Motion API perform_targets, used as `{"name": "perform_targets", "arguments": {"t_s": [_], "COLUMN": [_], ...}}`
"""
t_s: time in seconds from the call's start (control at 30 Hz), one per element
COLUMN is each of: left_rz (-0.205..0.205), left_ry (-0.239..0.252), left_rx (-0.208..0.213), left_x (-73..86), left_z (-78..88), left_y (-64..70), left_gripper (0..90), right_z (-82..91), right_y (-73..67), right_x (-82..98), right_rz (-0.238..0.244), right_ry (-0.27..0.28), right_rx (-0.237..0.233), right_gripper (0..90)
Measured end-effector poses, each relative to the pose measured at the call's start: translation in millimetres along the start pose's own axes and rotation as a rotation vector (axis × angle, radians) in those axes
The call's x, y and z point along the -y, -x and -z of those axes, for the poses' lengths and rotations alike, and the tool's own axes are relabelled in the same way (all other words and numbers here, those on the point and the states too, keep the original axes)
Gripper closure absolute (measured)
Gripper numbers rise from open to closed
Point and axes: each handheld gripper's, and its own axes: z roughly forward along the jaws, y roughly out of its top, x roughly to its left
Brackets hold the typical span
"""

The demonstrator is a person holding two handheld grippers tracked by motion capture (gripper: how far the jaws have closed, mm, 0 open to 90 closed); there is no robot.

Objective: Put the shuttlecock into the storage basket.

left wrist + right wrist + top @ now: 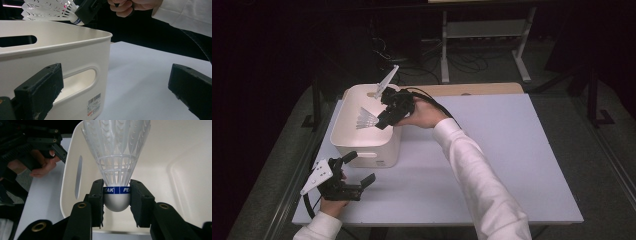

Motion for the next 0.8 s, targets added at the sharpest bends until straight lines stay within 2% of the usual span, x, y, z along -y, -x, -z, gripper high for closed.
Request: {"name": "perform_targets", "arguments": {"t_s": [0.03, 0.07, 0.2, 0.3, 0.4, 0.53, 0.6, 0.8], "left_rz": [-0.001, 0.000, -0.001, -0.003, -0.002, -0.001, 0.002, 0.002], "left_ry": [-0.001, 0.000, 0.001, 0.006, 0.006, 0.006, 0.008, 0.010], "left_rx": [0.000, 0.000, 0.001, 0.004, 0.004, 0.006, 0.007, 0.009], "left_x": [-0.1, 0.0, 0.0, 0.2, 0.4, 0.3, 0.4, 0.5], "left_z": [0.1, 0.1, -0.1, -0.7, -1.0, -0.8, -0.6, 0.2], "left_y": [-0.1, -0.1, 0.0, 0.0, 0.0, 0.1, 0.2, 0.6], "left_gripper": [0.0, 0.0, 0.0, 0.0, 0.0, 0.0, 0.0, 0.0], "right_z": [1.4, 1.4, 8.8, 16.7, 23.6, 29.1, 30.1, 35.5], "right_y": [1.4, 1.4, 4.0, 4.0, 4.4, 2.9, 2.4, 0.5], "right_x": [1.6, 1.6, 5.4, 7.3, 8.6, 11.2, 12.6, 17.1], "right_rz": [-0.013, -0.013, -0.052, -0.067, -0.061, -0.049, -0.049, -0.057], "right_ry": [0.024, 0.024, 0.046, 0.059, 0.079, 0.078, 0.070, 0.102], "right_rx": [0.009, 0.009, 0.006, 0.028, 0.059, 0.105, 0.110, 0.144], "right_gripper": [51.6, 51.6, 38.3, 28.0, 18.3, 14.4, 12.5, 3.3]}}
